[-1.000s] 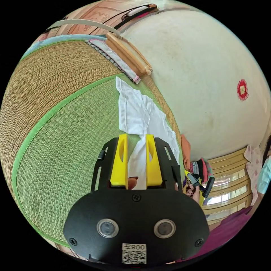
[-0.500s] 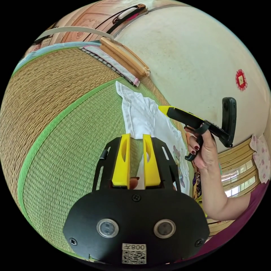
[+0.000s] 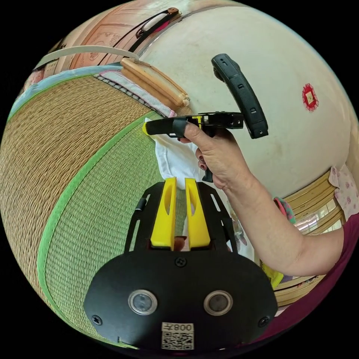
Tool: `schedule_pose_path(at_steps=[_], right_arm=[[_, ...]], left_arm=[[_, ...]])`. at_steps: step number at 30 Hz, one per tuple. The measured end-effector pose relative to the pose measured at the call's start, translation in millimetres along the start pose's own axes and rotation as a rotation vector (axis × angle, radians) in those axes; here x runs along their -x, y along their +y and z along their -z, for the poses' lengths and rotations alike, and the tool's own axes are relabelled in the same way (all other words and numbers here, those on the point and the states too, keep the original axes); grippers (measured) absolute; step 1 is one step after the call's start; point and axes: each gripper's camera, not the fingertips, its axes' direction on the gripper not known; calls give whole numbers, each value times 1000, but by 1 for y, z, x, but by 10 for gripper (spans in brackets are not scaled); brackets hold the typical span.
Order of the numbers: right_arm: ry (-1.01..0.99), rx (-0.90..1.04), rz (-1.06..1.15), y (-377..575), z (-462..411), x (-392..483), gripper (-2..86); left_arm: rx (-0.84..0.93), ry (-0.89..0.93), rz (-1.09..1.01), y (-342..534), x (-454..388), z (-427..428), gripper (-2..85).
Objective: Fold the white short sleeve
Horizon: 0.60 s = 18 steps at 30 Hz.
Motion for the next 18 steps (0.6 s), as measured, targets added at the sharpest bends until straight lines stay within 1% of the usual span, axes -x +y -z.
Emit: schedule_pose_path(at_steps=[2, 4, 6, 8, 13, 18], right_arm=[[9, 8, 8, -5, -3, 1, 57], [13, 10, 13, -7, -4, 1, 48], [42, 10, 11, -8, -5, -3, 29], [20, 6, 4, -9, -6, -12, 10], [-87, -43, -85, -1, 4, -52, 0], [-200, -106, -159, 17, 19, -90, -2]], left_arm=[[54, -17, -12, -3, -1, -3, 48], [140, -42, -46, -7, -6, -11, 35], [158, -59, -65, -6, -9, -11, 17], [137, -76, -83, -5, -13, -6, 10], [82, -117, -107, -1, -19, 8, 2], [31, -65, -101, 3, -23, 21, 0]])
